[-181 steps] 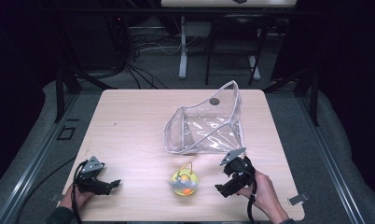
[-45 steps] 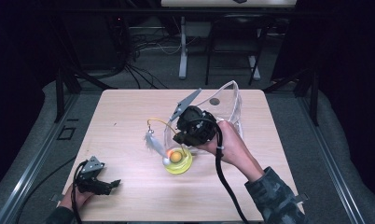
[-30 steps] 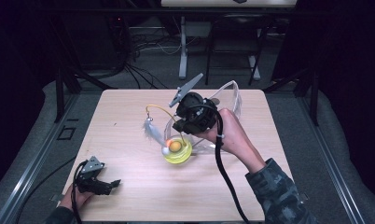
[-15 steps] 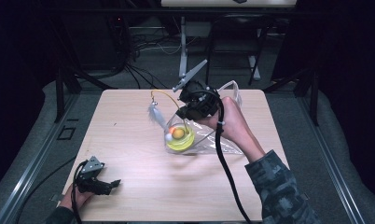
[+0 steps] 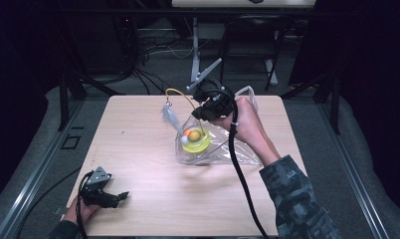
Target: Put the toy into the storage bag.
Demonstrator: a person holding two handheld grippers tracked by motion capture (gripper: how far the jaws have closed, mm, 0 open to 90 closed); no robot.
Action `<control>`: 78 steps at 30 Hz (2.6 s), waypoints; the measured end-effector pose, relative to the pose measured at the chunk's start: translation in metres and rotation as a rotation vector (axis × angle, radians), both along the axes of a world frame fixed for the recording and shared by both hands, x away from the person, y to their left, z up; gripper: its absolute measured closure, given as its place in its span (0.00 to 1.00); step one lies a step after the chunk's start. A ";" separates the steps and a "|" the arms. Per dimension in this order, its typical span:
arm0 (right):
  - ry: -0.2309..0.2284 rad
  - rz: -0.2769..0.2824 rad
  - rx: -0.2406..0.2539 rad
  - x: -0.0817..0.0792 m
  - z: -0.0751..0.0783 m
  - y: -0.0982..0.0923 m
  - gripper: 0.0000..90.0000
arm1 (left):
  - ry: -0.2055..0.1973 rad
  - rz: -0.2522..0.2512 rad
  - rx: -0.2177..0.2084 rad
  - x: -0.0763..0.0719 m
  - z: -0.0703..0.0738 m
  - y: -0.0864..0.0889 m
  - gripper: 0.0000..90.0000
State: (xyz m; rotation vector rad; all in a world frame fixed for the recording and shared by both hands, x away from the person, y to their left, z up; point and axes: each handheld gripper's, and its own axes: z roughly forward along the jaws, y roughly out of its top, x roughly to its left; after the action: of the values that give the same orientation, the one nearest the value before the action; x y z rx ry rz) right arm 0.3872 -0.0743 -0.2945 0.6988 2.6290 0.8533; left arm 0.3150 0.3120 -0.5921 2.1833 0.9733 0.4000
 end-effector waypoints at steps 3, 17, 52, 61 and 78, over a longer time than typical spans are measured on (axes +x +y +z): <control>-0.002 -0.015 -0.006 0.005 -0.003 -0.001 0.98 | 0.000 0.000 0.000 0.000 0.000 0.000 0.00; 0.001 -0.043 -0.024 0.018 -0.013 -0.003 0.98 | 0.000 0.000 0.000 0.000 0.000 0.000 0.00; -0.012 -0.112 -0.160 0.035 -0.057 -0.008 0.98 | -0.009 0.002 -0.002 0.000 -0.001 0.000 0.00; 0.005 -0.131 -0.199 0.042 -0.078 -0.009 0.98 | -0.007 0.006 -0.007 0.000 -0.001 -0.001 0.00; 0.009 -0.164 -0.263 0.054 -0.102 -0.008 0.98 | -0.007 0.004 -0.005 0.000 -0.001 -0.001 0.00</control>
State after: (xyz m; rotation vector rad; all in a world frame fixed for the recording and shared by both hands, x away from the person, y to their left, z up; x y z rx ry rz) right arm 0.4411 -0.0825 -0.3962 0.8311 2.5821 0.4489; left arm 0.3150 0.3115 -0.5929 2.1742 0.9737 0.4058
